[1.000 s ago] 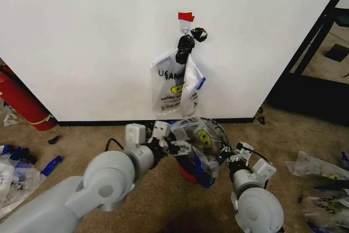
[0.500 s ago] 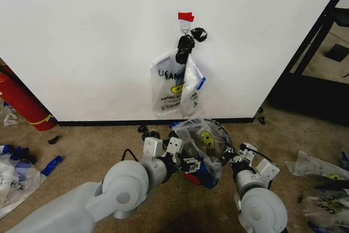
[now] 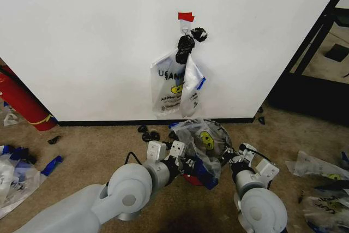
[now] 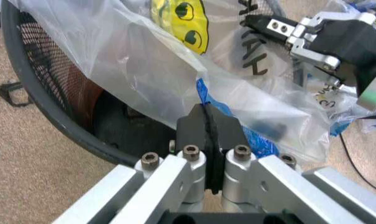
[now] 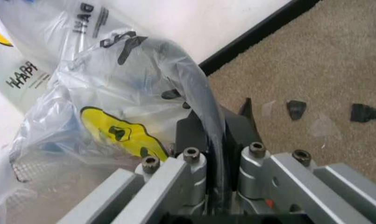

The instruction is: Pick up the garbage bag from the wall and place it over the trash bin.

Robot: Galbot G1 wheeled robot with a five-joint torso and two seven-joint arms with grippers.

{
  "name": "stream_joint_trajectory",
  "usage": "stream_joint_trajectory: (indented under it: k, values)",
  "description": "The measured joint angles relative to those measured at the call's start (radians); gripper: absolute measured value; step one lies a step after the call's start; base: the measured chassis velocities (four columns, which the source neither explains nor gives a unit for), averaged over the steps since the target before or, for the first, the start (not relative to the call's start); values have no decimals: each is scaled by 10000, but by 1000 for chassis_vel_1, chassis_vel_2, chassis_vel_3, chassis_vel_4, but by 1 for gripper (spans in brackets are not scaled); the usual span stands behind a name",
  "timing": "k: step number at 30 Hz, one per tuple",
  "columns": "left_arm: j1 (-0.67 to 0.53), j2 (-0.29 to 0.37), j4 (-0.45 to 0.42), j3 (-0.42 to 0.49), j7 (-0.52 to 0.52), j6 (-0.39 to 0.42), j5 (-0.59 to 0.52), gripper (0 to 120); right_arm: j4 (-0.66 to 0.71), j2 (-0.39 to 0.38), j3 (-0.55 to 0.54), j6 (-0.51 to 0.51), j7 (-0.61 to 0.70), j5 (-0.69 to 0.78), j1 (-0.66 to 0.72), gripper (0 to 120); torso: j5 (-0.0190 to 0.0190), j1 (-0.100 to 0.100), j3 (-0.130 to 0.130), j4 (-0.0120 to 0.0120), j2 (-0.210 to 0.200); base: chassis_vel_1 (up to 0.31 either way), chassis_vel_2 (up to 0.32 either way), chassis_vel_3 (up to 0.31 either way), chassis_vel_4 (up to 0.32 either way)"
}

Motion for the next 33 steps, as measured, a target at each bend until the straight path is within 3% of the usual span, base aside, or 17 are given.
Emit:
stream_joint_trajectory:
  k: [8, 18, 27, 33]
  values:
    - [554, 343, -399, -753, 104, -56, 181, 0, -85, 7, 174, 0, 109, 323, 71, 1, 0, 0, 0, 0, 0, 0, 0, 0, 0]
    - [2860, 763, -1186, -3530, 344, -52, 176, 0, -22, -168, 753, -83, 368, 1485, 211, 1, 0, 0, 0, 1, 0, 0, 0, 0, 0]
    - [3886, 690, -761, -3909, 744, -218, 992, 0, 293, -310, 897, -126, 405, 1891, 109, 1, 0, 0, 0, 1, 0, 0, 0, 0, 0]
    - [4494, 159, 552, -3824, 1304, -539, 2155, 0, 672, -350, 1029, -303, 408, 2408, -73, 1, -2, 0, 0, -1, 0, 0, 0, 0, 0]
